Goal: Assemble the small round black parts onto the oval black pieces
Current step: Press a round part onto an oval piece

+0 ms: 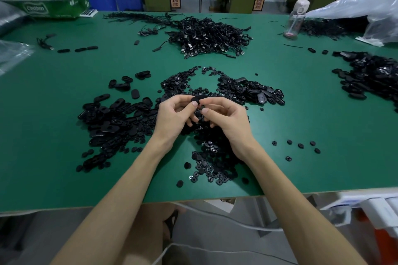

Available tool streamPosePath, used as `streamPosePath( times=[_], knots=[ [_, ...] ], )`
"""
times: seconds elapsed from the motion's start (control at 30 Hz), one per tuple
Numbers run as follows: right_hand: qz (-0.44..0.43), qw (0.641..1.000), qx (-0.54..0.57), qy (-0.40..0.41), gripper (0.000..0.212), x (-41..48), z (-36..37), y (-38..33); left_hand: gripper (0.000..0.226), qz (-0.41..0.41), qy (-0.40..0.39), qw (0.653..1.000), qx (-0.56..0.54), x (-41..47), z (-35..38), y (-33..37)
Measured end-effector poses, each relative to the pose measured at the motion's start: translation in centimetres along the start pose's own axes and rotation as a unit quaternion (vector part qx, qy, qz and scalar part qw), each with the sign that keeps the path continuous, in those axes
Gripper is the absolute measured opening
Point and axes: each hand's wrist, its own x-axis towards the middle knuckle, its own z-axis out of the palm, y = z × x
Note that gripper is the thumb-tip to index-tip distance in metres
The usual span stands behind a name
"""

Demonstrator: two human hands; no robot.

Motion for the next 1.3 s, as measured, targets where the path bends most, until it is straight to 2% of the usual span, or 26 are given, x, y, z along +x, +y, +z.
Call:
streamPosePath(
  times=[0.73,0.97,1.3],
  knots=[
    [0.011,1.0,-0.008,0.017,0.008,0.22,-0.06,0.43,0.009,0.001,0.0,1.0,0.015,-0.08,0.09,0.1],
    [0.008,0.998,0.003,0.056,0.011,0.38,-0.2,0.51,0.009,0.009,-0.015,1.0,0.017,-0.08,0.01,-0.01],
    [-0.041,0.992,-0.068,0.101,0.008,0.4,-0.28,0.55,0.011,0.009,-0.037,0.999,0.021,-0.2,0.03,0.15]
  ],
)
